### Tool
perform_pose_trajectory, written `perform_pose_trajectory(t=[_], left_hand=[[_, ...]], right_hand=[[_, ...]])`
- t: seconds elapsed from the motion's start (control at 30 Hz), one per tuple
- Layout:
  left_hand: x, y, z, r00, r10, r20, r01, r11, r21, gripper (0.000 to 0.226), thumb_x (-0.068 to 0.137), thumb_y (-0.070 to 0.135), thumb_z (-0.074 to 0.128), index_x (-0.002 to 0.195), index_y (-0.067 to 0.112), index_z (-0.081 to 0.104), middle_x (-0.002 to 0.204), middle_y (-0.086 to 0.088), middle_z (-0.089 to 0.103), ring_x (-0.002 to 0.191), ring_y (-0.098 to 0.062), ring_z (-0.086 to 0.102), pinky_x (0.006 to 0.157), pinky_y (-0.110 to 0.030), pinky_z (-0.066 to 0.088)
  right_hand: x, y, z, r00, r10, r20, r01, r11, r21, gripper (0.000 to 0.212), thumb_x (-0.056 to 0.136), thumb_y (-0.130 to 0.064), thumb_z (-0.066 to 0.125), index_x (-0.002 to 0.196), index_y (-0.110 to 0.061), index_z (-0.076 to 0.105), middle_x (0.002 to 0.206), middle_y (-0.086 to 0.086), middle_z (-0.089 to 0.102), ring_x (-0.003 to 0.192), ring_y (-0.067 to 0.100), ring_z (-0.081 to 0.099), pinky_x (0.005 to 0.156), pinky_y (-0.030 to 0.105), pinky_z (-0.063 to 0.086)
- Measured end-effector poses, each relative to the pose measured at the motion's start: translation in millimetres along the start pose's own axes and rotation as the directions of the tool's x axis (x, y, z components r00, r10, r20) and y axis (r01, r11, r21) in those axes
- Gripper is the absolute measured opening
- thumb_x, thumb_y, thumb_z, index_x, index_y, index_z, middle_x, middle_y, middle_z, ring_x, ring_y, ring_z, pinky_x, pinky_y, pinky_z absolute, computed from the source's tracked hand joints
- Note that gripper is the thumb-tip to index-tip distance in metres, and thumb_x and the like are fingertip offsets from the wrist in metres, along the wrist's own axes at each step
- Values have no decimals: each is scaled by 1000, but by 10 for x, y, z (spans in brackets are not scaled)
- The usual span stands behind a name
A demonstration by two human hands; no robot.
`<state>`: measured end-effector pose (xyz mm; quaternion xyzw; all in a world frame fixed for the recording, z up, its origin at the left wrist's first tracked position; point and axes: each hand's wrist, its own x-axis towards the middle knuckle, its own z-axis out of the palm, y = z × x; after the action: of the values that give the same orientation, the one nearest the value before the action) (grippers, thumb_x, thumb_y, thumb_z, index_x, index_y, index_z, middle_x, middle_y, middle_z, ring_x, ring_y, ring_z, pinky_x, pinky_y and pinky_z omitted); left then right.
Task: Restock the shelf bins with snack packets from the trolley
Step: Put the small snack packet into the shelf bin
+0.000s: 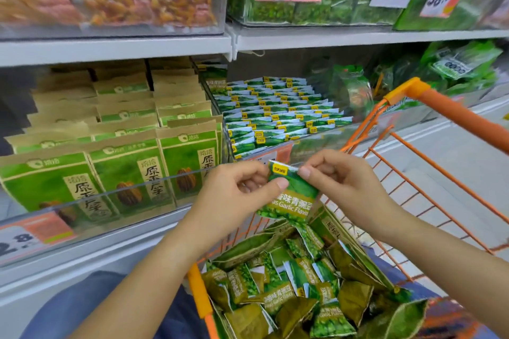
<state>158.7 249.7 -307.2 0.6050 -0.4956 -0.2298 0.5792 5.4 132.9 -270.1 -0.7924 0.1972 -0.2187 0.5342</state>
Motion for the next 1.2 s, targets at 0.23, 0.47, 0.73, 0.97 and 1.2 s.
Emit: perform_pose_trajectory(t=[0.23, 0.47, 0.73, 0.97, 1.2], left_hand=[[178, -22, -225, 905, 310, -292, -123, 847, 517, 32, 91, 44, 57, 84, 15, 70, 79, 13, 63, 80, -11, 54, 73, -21, 40], [373, -245, -564, 795, 557, -239, -26, 425, 905, 30, 92, 22, 54, 116, 10, 68, 125, -13, 61, 122, -31, 48, 115, -45, 21], [439, -290, -643, 813, 541, -215, -78, 467, 881, 26, 93, 26, 51, 94, 12, 73, 108, -4, 69, 101, -25, 59, 90, -34, 37], [464, -316, -688, 803, 562, -196, -105, 458, 883, 27, 94, 26, 50, 93, 12, 74, 103, -2, 70, 98, -22, 60, 88, -31, 37], [480, -302, -673, 813, 547, -197, -97, 462, 882, 26, 93, 25, 51, 93, 13, 74, 103, 0, 70, 98, -22, 61, 89, -31, 36]], right_hand=[[362, -37, 175, 998, 59, -36, -59, 998, 3, 28, 82, -20, 65, 71, -12, 40, 54, -13, 33, 53, 6, 41, 56, 24, 47], [1410, 212, 12, 959, 140, -246, -179, 974, -143, 43, 89, -25, 67, 124, -6, 50, 97, 6, 54, 80, 11, 50, 70, 23, 37], [2618, 544, 398, 940, 196, -277, -236, 964, -119, 48, 82, -18, 76, 123, -8, 52, 111, 5, 56, 96, 19, 53, 64, 21, 41], [3009, 821, 556, 933, 246, -264, -269, 962, -52, 50, 75, -16, 80, 120, -3, 62, 100, 16, 69, 72, 24, 65, 63, 33, 53], [3009, 821, 573, 946, 167, -278, -231, 949, -214, 47, 81, -22, 73, 123, -5, 60, 107, 7, 66, 95, 21, 62, 85, 34, 52]])
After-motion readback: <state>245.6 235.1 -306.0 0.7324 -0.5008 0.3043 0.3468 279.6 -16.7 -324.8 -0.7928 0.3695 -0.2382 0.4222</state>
